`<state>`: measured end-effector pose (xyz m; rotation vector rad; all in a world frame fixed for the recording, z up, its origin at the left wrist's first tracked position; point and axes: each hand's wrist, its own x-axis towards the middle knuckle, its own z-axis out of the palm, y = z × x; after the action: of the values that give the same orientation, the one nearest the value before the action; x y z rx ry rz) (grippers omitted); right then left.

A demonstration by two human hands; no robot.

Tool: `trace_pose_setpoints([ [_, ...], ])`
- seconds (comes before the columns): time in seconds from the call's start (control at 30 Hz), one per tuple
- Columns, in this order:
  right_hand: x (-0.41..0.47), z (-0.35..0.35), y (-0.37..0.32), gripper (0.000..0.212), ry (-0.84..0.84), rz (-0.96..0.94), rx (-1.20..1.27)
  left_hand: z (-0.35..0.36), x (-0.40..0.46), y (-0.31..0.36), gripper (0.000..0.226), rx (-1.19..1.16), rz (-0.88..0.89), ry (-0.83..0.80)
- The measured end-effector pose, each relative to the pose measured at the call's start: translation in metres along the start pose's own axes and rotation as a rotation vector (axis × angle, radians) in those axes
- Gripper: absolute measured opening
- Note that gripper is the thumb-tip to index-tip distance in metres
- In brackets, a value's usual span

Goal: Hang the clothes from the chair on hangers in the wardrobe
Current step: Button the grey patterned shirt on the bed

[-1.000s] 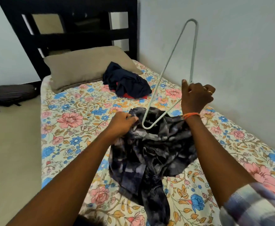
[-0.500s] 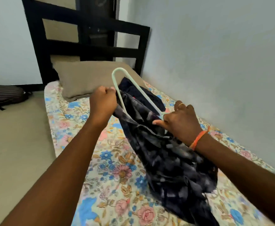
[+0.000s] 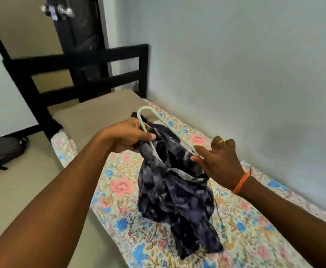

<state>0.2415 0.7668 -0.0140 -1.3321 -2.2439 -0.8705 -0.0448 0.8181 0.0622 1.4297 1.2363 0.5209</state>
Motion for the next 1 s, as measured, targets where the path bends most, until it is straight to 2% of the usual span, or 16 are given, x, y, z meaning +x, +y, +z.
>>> trace_pose_setpoints([
  [0.1,0.029,-0.068,0.035,0.03,-0.032,0.128,0.044,-0.019,-0.015,0.088,0.027,0.028,-0.065,-0.157],
  [0.13,0.04,-0.092,0.048,0.03,-0.038,0.178,0.051,-0.024,-0.021,0.117,0.023,0.049,-0.075,-0.148],
  [0.17,0.05,-0.109,0.056,0.03,-0.047,0.202,0.047,-0.028,-0.025,0.139,0.018,0.072,-0.092,-0.083],
  [0.23,0.068,-0.137,0.064,0.032,-0.064,0.227,0.02,-0.03,-0.033,0.179,0.007,0.237,-0.083,0.213],
  [0.3,0.084,-0.159,0.061,0.034,-0.094,0.213,-0.019,-0.027,-0.046,0.21,0.008,0.44,0.063,0.512],
  [0.33,0.09,-0.168,0.057,0.035,-0.119,0.211,-0.03,-0.025,-0.054,0.223,0.009,0.523,0.137,0.595],
  [0.4,0.097,-0.185,0.053,0.036,-0.144,0.245,-0.047,-0.028,-0.065,0.241,0.01,0.65,0.239,0.652],
  [0.47,0.096,-0.202,0.048,0.033,-0.164,0.283,-0.094,-0.036,-0.071,0.255,0.012,0.609,0.24,0.585],
  [0.57,0.091,-0.216,0.031,0.025,-0.206,0.335,-0.179,-0.044,-0.075,0.276,0.009,0.486,0.151,0.381],
  [0.77,0.093,-0.236,-0.008,0.036,-0.243,0.413,-0.268,-0.067,-0.07,0.276,0.012,0.342,0.019,0.035],
  [0.83,0.097,-0.239,-0.027,0.048,-0.246,0.489,-0.286,-0.076,-0.068,0.262,0.014,0.308,0.03,-0.03],
  [0.9,0.105,-0.238,-0.048,0.07,-0.266,0.562,-0.301,-0.079,-0.065,0.249,0.016,0.292,0.118,-0.044],
  [1.0,0.117,-0.235,-0.076,0.107,-0.308,0.491,-0.2,-0.084,-0.067,0.24,0.013,0.317,0.29,-0.084],
])
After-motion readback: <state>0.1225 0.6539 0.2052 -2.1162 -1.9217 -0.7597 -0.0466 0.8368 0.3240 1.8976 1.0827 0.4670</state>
